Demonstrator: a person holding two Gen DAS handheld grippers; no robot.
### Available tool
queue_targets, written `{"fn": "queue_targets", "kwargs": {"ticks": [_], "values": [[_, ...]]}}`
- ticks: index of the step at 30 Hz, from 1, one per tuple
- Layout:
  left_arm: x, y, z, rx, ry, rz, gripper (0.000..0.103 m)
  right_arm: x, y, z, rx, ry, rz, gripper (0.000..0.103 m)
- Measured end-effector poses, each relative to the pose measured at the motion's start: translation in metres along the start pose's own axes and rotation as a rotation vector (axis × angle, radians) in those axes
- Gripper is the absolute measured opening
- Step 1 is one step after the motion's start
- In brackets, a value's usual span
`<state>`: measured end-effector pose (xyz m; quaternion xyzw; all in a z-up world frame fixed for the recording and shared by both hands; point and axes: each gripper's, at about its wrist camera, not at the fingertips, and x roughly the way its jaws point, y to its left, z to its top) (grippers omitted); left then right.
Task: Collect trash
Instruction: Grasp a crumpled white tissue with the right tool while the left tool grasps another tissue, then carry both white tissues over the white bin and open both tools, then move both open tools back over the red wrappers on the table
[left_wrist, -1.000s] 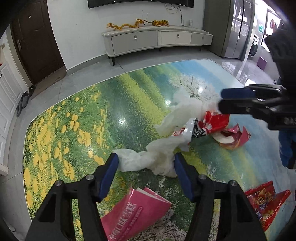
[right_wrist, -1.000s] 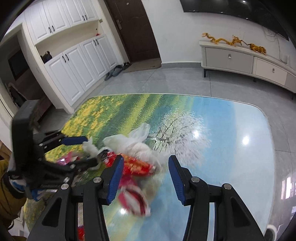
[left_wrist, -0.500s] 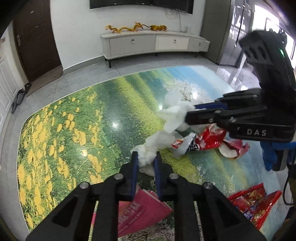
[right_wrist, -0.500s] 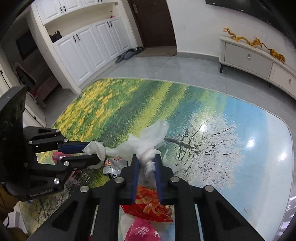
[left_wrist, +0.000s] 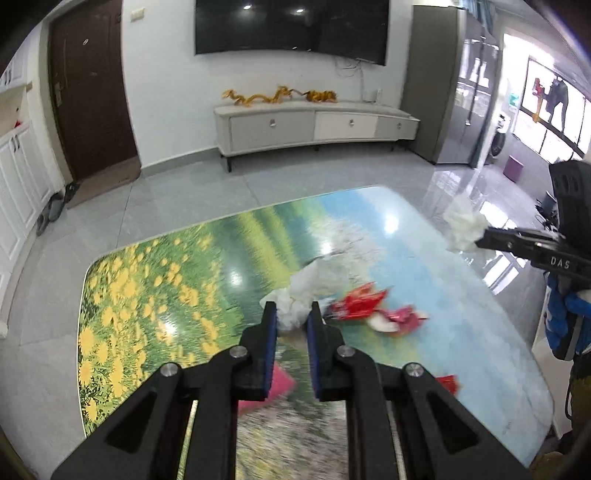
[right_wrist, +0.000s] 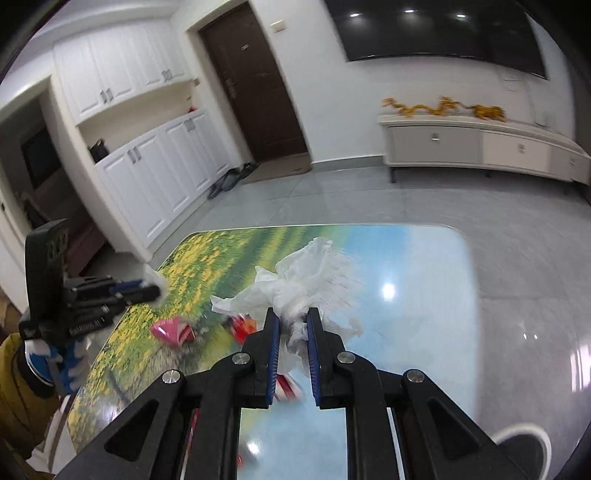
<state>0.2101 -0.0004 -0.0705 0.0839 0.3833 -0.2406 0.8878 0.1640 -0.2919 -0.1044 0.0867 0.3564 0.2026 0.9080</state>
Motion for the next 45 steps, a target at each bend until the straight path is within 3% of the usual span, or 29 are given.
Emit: {"fn": "queue_targets", "kwargs": {"ticks": [5,12,20,24,26,28,29,37,45], "values": [[-0.013,-0.063,0.008,0.063,-0.003,-0.085,0.014,-0.077,-0.042,-0.048,0.102,-0.048,-0.123,0.014],[0.004,-0.187,0.014,0.213,0.050,-0.228,0.014,-0.143,-0.108,-0.124,0.262,-0.049,-0.278,0.014],[0.068,-0.333,0.023,0.306,0.165,-0.368,0.015,-0.165,-0.184,-0.181,0.421,-0.032,-0.340,0.016],[0.097,-0.377,0.028,0.302,0.200,-0.400,0.017,-0.160,-0.220,-0.193,0.473,-0.001,-0.363,0.018],[0.112,-0.394,0.029,0.285,0.226,-0.428,0.023,-0.157,-0.232,-0.198,0.496,0.013,-0.376,0.035],[0.122,-0.404,0.031,0.266,0.238,-0.441,0.039,-0.160,-0.240,-0.202,0.505,0.016,-0.384,0.044],[0.125,-0.407,0.033,0.259,0.236,-0.444,0.048,-0.161,-0.243,-0.204,0.509,0.018,-0.386,0.044],[0.113,-0.395,0.033,0.243,0.214,-0.436,0.049,-0.173,-0.242,-0.209,0.535,0.008,-0.406,0.044],[0.058,-0.344,0.025,0.221,0.124,-0.386,0.049,-0.190,-0.191,-0.189,0.464,-0.050,-0.373,0.044]]}}
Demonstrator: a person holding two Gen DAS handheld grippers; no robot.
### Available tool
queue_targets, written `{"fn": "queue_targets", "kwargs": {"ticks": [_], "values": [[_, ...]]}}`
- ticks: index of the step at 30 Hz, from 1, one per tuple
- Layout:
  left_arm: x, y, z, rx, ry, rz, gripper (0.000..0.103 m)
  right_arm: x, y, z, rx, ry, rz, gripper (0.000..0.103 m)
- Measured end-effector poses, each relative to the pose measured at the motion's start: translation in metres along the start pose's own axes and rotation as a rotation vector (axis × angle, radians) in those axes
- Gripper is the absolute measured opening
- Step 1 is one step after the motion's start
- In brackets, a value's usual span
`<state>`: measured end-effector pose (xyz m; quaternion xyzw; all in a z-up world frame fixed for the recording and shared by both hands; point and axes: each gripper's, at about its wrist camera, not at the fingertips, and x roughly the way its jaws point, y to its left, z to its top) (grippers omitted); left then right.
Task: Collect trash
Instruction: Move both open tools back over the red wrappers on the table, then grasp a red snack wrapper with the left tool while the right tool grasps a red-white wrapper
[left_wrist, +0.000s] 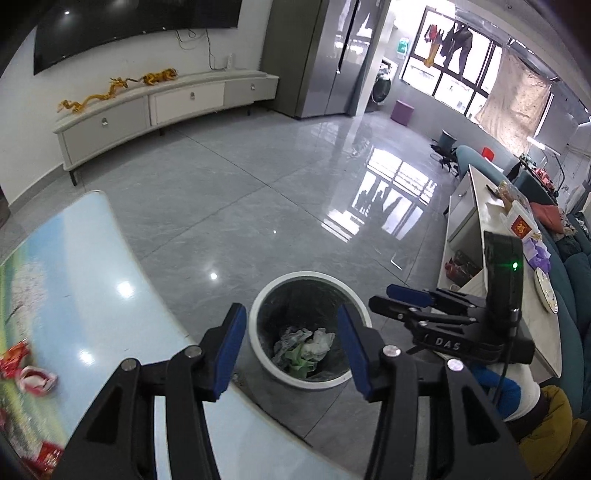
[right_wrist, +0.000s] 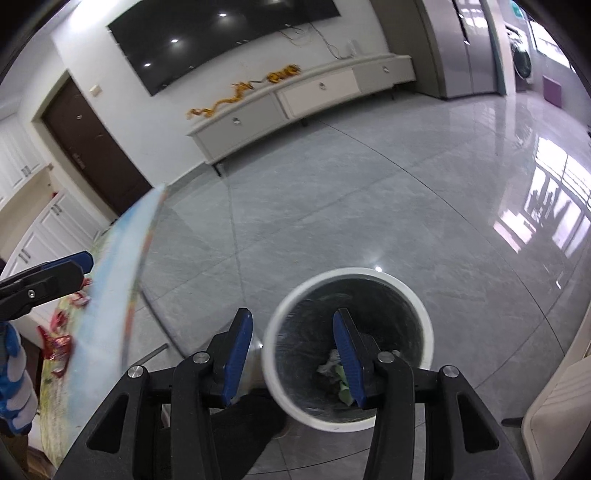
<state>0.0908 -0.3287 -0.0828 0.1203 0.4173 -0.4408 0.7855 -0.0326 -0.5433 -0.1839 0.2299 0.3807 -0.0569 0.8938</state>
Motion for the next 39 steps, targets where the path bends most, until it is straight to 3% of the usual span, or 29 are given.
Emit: {"fn": "queue_targets", "kwargs": {"ticks": [10,14,21,29,31,33,39], "values": [[-0.113,0.073,-0.074,-0.069,-0.141,0.179,0.057,-0.030,0.099,0.002,-0.162,-0.039,0.097,0.044],[-0.144,0.117,-0.111,-0.129,-0.147,0.269,0.058,-0.026,0.138,0.002,-0.230,-0.029,0.130,0.045],[-0.149,0.176,-0.157,-0.262,-0.101,0.308,0.058,-0.005,0.196,-0.002,-0.325,0.015,0.195,0.047],[-0.120,0.189,-0.162,-0.257,-0.071,0.266,0.057,0.025,0.239,-0.007,-0.409,0.080,0.228,0.050],[-0.115,0.194,-0.161,-0.260,-0.070,0.248,0.051,0.031,0.242,-0.007,-0.416,0.092,0.230,0.050],[-0.111,0.198,-0.163,-0.267,-0.062,0.223,0.032,0.037,0.246,-0.007,-0.424,0.104,0.231,0.050],[-0.104,0.210,-0.171,-0.295,-0.050,0.204,0.013,0.065,0.263,-0.006,-0.462,0.149,0.249,0.050]]}}
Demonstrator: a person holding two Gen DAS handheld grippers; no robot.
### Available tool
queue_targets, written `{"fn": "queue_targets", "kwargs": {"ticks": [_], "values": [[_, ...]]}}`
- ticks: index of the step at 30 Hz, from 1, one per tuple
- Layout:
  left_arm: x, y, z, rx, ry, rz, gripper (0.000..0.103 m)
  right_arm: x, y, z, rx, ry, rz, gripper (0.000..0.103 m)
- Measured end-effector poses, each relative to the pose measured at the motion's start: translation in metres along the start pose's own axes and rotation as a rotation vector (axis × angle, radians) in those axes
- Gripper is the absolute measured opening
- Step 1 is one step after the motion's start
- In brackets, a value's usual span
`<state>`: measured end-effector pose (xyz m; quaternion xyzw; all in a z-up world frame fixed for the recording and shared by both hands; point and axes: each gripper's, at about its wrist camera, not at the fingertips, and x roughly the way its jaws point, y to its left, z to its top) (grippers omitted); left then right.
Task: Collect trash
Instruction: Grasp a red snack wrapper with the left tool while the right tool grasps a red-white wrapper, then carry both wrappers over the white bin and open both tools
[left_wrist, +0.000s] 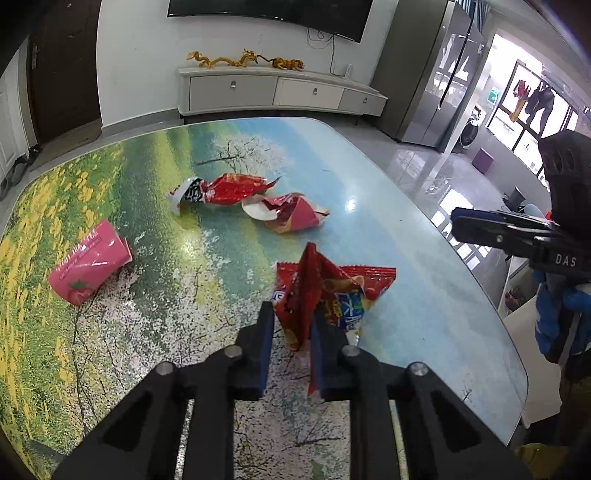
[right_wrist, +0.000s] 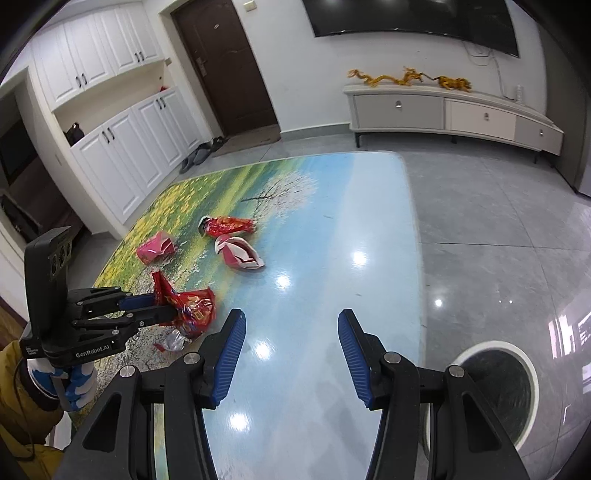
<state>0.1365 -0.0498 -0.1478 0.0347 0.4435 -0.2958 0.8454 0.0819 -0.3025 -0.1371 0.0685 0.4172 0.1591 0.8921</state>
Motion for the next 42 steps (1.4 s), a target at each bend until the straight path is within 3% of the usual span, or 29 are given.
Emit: {"fn": "queue_targets", "kwargs": {"ticks": [6,23,25,27,29,42], "values": [[-0.006,0.012,-0.002,-0.034,-0.033,-0.021,0.005,0.039,0.016,0.022,-0.045,0.034,0.044,0.050],[-0.042,0.045,-0.020,-0.139,-0.097,-0.033,0.004,0.132,0.056,0.057,-0.177,0.114,0.058,0.055],[-0.045,0.046,-0.022,-0.146,-0.101,-0.030,0.004,0.136,0.059,0.053,-0.204,0.133,0.044,0.048],[-0.049,0.045,-0.024,-0.149,-0.106,-0.025,0.004,0.135,0.061,0.047,-0.234,0.139,0.037,0.034],[-0.053,0.044,-0.026,-0.150,-0.112,-0.019,0.004,0.132,0.063,0.043,-0.238,0.138,0.044,0.030],[-0.081,0.027,-0.034,-0.144,-0.141,-0.004,0.004,0.058,0.056,0.008,-0.170,0.047,0.103,0.029]]}}
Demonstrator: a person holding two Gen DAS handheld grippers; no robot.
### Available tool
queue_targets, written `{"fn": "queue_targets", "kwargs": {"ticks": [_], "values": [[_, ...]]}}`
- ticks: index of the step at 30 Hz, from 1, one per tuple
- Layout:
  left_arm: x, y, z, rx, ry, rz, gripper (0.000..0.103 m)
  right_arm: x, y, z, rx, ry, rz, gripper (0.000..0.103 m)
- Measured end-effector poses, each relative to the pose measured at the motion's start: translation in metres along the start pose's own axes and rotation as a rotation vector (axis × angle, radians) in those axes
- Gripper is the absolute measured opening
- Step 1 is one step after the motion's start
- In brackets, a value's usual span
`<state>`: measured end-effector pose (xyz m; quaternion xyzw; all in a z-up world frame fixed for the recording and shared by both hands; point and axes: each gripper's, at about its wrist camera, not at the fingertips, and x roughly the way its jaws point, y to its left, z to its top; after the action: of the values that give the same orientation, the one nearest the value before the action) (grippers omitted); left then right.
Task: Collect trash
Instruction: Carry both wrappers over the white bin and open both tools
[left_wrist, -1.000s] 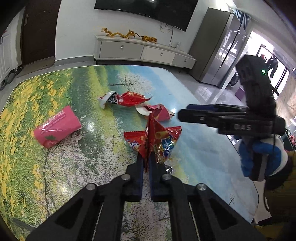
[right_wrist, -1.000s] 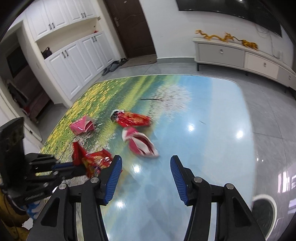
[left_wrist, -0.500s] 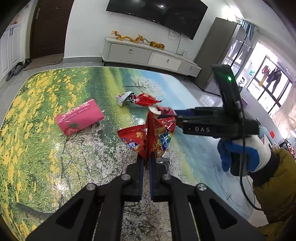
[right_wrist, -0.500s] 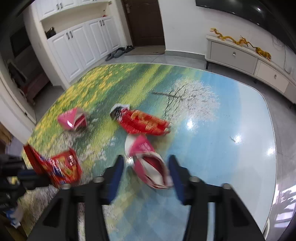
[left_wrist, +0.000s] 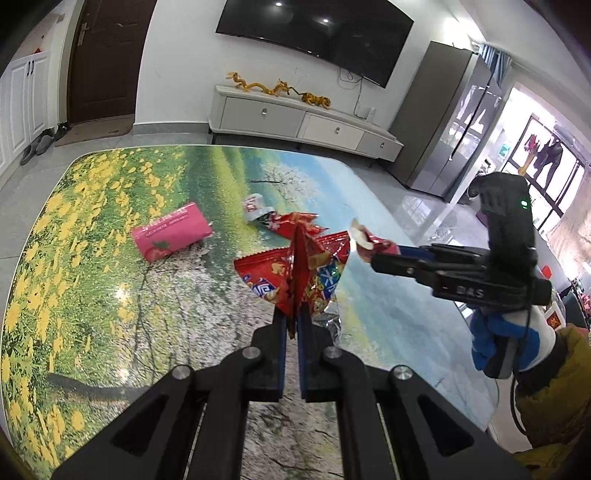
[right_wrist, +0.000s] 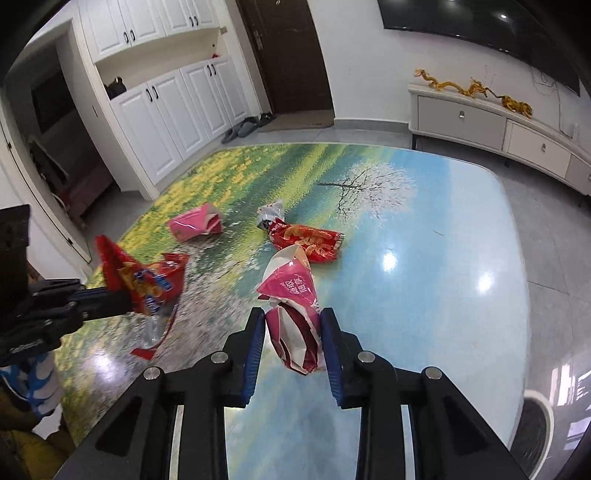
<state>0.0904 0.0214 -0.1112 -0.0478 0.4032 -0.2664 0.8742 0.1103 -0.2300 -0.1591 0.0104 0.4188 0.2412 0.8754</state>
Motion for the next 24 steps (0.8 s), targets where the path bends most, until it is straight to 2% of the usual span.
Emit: {"fn": "queue_targets", "kwargs": {"ticks": [6,12,19,24], "values": [[-0.007,-0.032,0.002,0.075,-0.002,-0.032,0.004,-0.049,-0.004,-0.026,0.057,-0.063,-0.014,0.029],[0.003,-0.076,0.009,0.152,0.023,-0.079,0.004,-0.106,-0.040,-0.064,0.156,-0.126,-0.096,0.029],[0.041,-0.152,0.025,0.290,0.080,-0.150,0.004,-0.154,-0.108,-0.118,0.320,-0.163,-0.252,0.029],[0.084,-0.217,0.036,0.393,0.137,-0.193,0.004,-0.172,-0.151,-0.152,0.437,-0.189,-0.307,0.029]]}}
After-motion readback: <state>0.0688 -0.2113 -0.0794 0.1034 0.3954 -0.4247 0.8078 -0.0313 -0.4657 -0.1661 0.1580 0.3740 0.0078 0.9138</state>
